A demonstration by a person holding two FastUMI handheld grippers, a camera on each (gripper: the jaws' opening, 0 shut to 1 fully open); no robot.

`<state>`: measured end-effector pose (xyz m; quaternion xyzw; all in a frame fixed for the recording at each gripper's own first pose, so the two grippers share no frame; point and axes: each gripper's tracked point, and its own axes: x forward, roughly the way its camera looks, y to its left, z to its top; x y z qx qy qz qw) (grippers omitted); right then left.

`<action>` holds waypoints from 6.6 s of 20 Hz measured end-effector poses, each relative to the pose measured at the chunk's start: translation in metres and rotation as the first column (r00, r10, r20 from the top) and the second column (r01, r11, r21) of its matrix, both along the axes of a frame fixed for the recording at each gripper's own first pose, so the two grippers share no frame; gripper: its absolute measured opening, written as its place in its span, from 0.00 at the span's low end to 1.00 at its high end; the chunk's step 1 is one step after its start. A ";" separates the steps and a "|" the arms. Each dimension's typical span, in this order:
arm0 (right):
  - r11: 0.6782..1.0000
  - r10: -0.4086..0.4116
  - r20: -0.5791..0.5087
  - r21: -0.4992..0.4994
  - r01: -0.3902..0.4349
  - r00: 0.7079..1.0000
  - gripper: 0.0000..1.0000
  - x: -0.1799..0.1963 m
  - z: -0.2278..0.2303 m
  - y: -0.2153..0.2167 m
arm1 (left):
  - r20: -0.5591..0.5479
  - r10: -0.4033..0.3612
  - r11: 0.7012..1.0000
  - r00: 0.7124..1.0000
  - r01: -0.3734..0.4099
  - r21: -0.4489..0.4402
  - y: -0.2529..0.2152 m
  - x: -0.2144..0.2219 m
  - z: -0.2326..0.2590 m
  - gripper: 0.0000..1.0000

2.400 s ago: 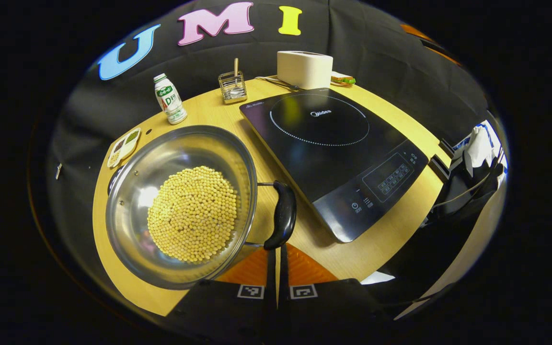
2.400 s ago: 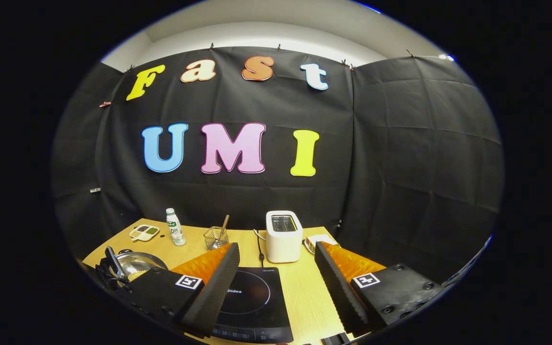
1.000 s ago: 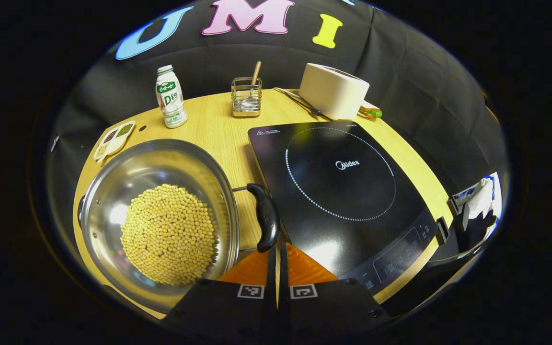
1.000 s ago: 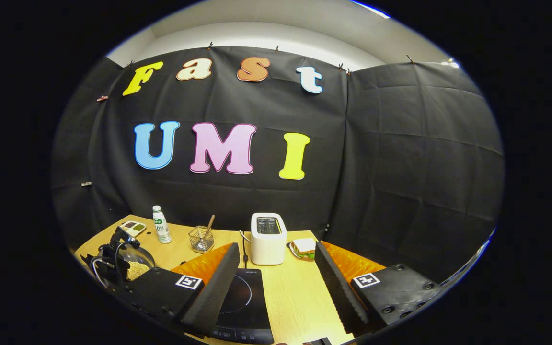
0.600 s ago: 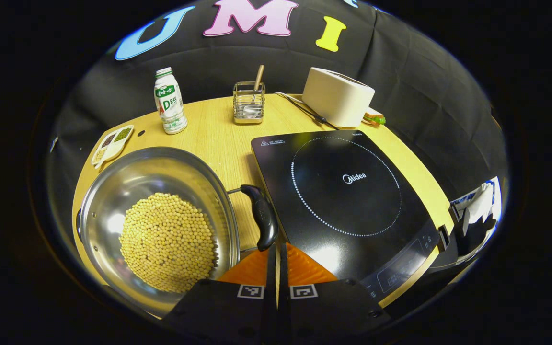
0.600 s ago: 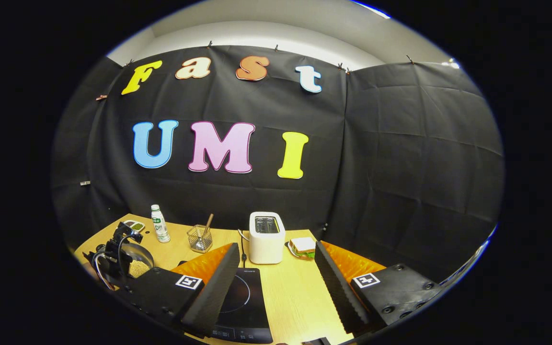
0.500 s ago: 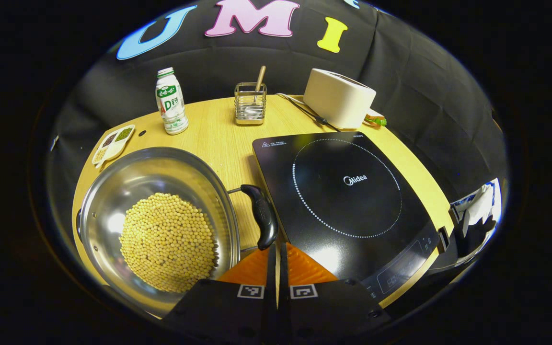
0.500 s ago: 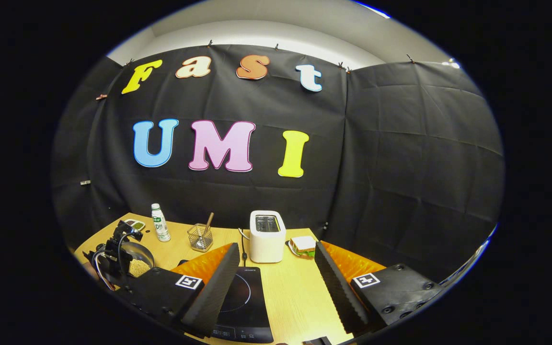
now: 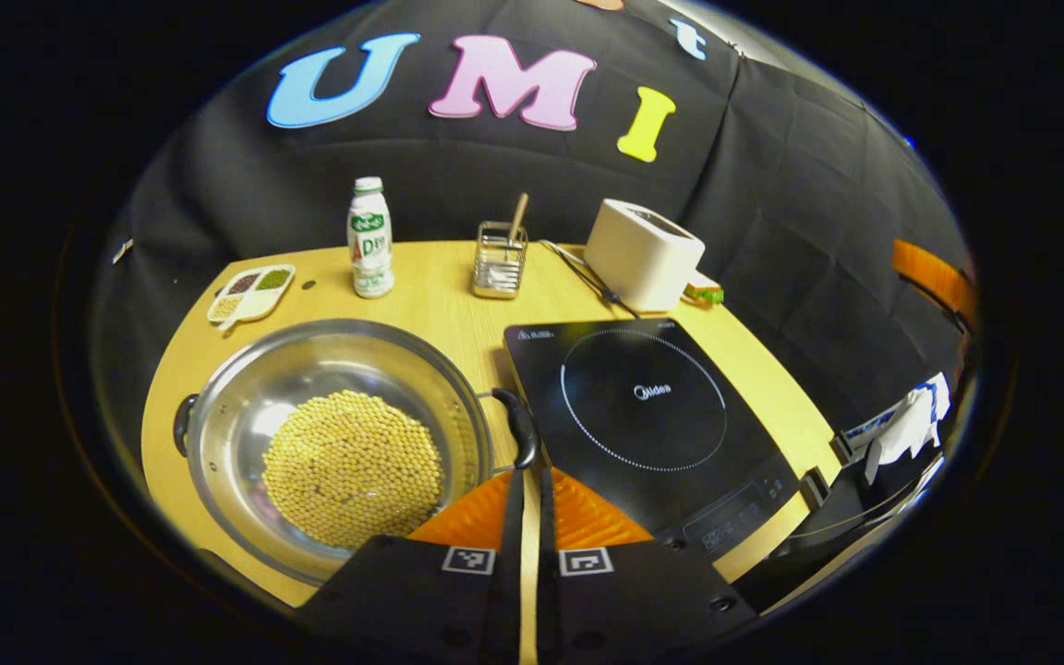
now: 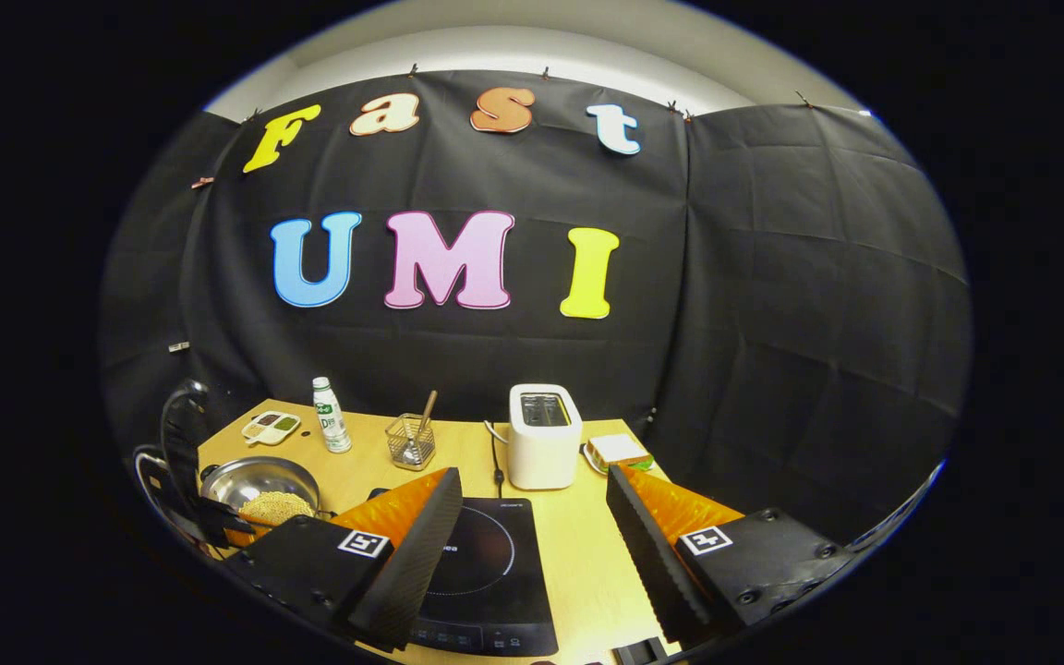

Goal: First push the handle of the pot to place it horizontally, then grasp the pot with both hands and set it on the induction cooktop.

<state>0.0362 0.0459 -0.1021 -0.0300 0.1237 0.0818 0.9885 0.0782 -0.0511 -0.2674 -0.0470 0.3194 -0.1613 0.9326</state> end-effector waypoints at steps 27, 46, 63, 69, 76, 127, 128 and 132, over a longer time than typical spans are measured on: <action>0.921 0.389 -0.556 0.252 -0.297 0.735 0.99 0.021 -0.181 0.289 | 0.113 0.365 0.929 0.924 -0.369 0.012 0.275 0.024 0.029 0.95; 0.927 0.358 -0.678 0.176 -0.330 0.642 0.99 0.007 -0.275 0.317 | -0.044 0.294 0.956 0.955 -0.294 -0.003 0.294 0.089 -0.062 0.96; 0.942 0.286 -0.740 0.102 -0.319 0.609 0.73 -0.001 -0.322 0.347 | -0.148 0.287 0.957 0.946 -0.290 -0.001 0.322 0.079 -0.101 0.70; 0.948 0.282 -0.759 0.128 -0.290 0.586 0.63 -0.004 -0.323 0.347 | -0.167 0.296 0.953 0.941 -0.303 -0.020 0.322 0.067 -0.101 0.62; 0.937 0.306 -0.737 0.119 -0.330 0.603 0.63 -0.010 -0.293 0.337 | -0.169 0.315 0.946 0.934 -0.323 -0.023 0.314 0.047 -0.076 0.57; 0.994 0.111 -0.695 0.078 -0.078 0.711 0.63 0.114 -0.246 -0.014 | -0.200 0.129 0.990 0.971 -0.139 -0.037 -0.043 0.125 -0.045 0.57; 0.993 0.114 -0.700 0.076 -0.086 0.705 0.63 0.115 -0.250 -0.013 | -0.212 0.129 0.990 0.969 -0.140 -0.035 -0.041 0.123 -0.048 0.57; 0.990 0.140 -0.689 0.094 -0.105 0.711 0.64 0.117 -0.253 -0.011 | -0.193 0.138 0.989 0.972 -0.146 -0.030 -0.040 0.125 -0.046 0.57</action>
